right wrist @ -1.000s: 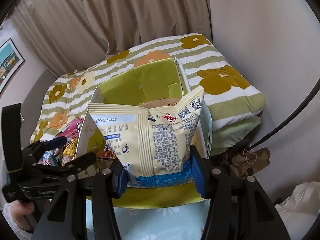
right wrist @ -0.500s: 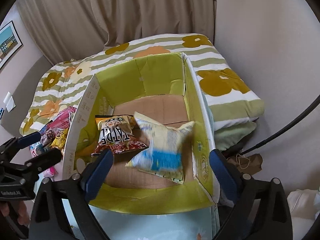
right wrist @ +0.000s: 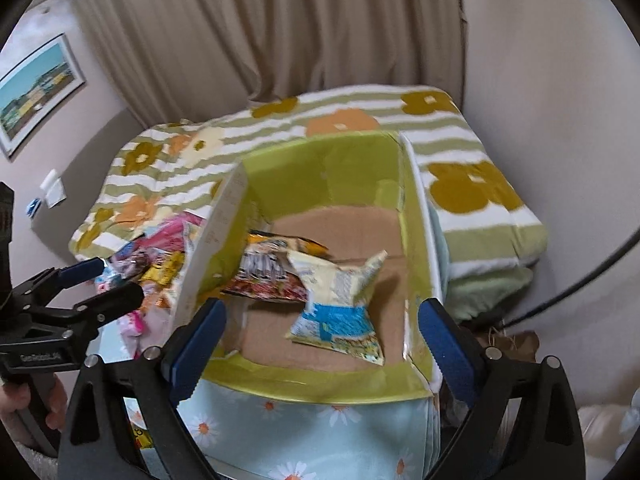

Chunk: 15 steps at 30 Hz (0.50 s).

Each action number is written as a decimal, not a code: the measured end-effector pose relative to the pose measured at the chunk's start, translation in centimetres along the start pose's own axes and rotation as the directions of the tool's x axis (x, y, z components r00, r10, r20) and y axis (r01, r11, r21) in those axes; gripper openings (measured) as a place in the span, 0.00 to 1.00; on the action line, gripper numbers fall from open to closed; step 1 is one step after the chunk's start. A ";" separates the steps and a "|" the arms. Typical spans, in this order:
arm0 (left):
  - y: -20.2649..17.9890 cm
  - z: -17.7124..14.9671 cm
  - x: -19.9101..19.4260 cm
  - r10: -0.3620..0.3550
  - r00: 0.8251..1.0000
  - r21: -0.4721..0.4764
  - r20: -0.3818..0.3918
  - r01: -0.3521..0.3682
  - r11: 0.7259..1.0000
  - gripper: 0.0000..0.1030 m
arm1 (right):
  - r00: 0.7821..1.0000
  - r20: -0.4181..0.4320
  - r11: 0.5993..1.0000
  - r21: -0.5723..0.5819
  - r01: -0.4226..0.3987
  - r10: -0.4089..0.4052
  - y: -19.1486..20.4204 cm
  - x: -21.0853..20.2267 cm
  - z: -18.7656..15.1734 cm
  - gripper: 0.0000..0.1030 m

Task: Organize snacks
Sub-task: 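Open both grippers to drop the bags into the box and withdraw, then grasp the white shrimp flake bag with the left gripper while the right grasps a pink packet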

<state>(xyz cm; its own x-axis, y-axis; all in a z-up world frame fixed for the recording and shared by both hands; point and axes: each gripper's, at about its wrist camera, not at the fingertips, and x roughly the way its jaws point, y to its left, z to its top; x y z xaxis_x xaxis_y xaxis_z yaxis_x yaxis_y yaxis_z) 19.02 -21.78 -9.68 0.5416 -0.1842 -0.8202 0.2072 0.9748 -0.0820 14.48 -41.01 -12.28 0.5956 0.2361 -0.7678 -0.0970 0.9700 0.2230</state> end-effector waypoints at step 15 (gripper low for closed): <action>10.7 -5.5 -7.0 0.187 0.981 -0.239 0.041 -0.172 0.956 0.98 | 0.983 0.044 0.972 -0.164 -0.171 0.180 7.9 0.2 0.4 0.93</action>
<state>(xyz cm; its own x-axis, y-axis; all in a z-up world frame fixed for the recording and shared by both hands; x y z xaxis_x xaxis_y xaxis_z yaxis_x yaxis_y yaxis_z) 12.97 -9.32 -7.91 0.6041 -0.0035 -0.7969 -0.0897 0.9933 -0.0724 14.15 -33.29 -10.48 0.6030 0.4044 -0.6876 -0.3268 0.9115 0.2496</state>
